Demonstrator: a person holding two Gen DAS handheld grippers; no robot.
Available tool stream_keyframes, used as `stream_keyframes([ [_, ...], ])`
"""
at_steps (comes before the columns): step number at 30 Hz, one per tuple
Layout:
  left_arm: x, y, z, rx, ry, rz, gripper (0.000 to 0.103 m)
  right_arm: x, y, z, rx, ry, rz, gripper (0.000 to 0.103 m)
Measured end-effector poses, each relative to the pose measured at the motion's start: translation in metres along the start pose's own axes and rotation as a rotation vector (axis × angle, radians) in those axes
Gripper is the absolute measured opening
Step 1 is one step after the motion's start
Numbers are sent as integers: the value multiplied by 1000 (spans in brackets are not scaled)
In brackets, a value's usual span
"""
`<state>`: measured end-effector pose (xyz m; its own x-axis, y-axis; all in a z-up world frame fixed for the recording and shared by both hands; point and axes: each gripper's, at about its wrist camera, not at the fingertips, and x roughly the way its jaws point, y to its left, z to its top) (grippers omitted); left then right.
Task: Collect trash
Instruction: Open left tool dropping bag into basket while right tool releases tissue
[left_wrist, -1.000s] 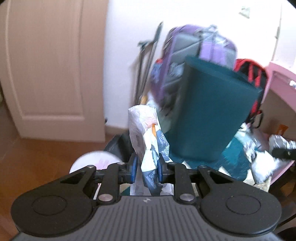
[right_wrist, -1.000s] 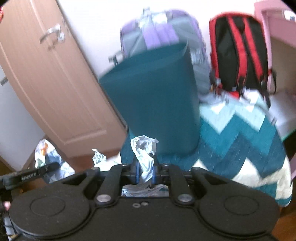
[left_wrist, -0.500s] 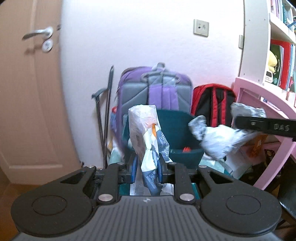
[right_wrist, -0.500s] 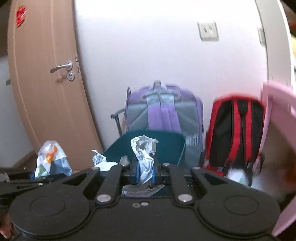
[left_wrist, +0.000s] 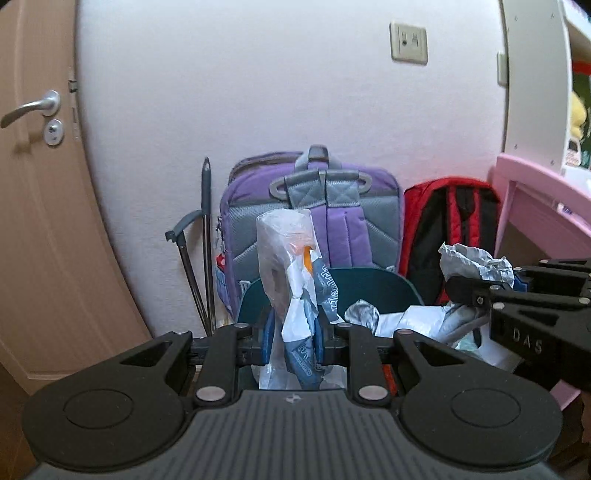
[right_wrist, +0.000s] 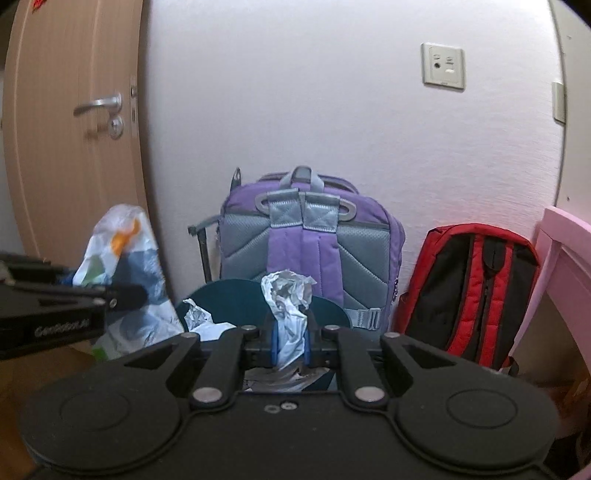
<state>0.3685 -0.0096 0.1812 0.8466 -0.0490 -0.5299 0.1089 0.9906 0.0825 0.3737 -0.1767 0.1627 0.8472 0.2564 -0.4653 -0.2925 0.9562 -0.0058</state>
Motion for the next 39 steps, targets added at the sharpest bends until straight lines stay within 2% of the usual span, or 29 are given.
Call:
stream_keyframes([
  [13,85,6,-14,24,158,-1,21,67,10,-14,-109,123,28,12],
  [19,114,0,-28,82,217,-16,21,93,22,-29,-194,213,63,13],
  [23,130,-4,-34,93,267,-39,21,104,27,-38,-225,252,72,18],
  [32,145,-4,-45,56,324,-78,22,111,27,-47,-245,286,73,22],
  [35,145,-1,-46,24,341,-79,28,111,25,-48,-239,290,72,26],
  [39,140,1,-48,-9,346,-88,29,109,24,-49,-233,291,77,30],
])
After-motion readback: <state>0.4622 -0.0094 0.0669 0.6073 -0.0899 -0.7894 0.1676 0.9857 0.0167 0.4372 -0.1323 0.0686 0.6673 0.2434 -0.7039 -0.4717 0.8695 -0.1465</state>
